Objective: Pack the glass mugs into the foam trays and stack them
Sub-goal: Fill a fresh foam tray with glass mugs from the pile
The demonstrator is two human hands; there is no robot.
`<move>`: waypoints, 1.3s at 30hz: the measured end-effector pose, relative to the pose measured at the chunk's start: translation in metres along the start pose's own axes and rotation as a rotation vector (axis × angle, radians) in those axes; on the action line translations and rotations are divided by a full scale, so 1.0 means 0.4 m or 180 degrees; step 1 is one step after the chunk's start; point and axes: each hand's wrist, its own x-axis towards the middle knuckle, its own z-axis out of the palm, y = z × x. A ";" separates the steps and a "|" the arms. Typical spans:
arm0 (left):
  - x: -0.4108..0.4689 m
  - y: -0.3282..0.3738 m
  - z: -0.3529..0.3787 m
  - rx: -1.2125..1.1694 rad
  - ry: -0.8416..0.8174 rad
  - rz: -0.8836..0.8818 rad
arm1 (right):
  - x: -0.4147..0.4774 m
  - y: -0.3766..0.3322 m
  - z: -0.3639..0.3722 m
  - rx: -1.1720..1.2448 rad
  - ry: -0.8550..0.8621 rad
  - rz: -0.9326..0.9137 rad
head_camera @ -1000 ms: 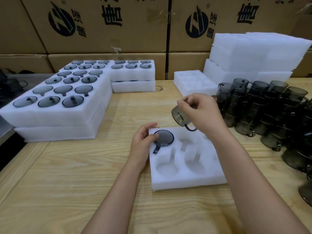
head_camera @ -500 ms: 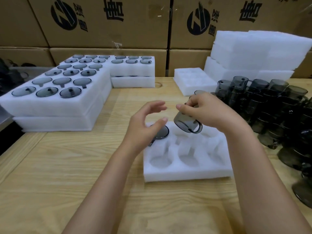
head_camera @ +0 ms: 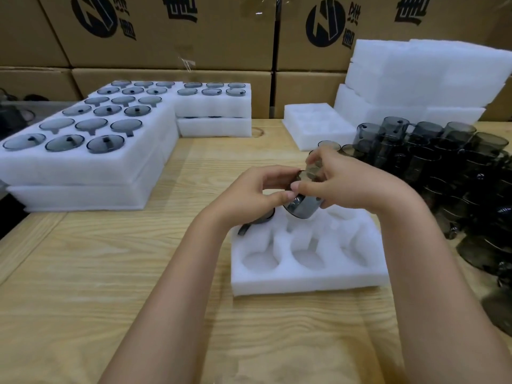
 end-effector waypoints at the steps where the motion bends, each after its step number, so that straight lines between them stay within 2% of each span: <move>1: -0.002 -0.005 -0.003 -0.0044 -0.0036 -0.0072 | 0.004 -0.001 0.005 -0.0186 -0.0022 0.0032; 9: 0.001 0.000 -0.002 -0.0225 0.0122 -0.0579 | 0.018 -0.005 0.023 -0.0832 -0.0045 0.0080; 15: 0.018 0.022 0.067 0.0418 0.0427 -0.0165 | 0.012 -0.019 0.033 -0.0779 -0.0167 -0.0102; 18: 0.022 0.032 0.097 0.0563 0.0339 0.0009 | 0.015 -0.022 0.030 -0.1126 -0.0222 -0.0328; 23: 0.019 0.020 0.102 0.1137 0.0414 0.0002 | 0.039 -0.002 0.081 -0.0807 -0.0411 -0.0639; 27: 0.017 0.014 0.110 0.1354 0.0112 -0.0036 | 0.053 0.021 0.121 -0.1535 -0.0566 -0.0222; 30: 0.019 -0.002 0.113 0.1961 -0.0189 -0.0192 | 0.047 0.040 0.157 -0.2089 -0.0557 -0.0314; 39: 0.008 0.000 0.126 0.2360 -0.0071 -0.0143 | 0.032 0.047 0.177 -0.2314 -0.0226 -0.0370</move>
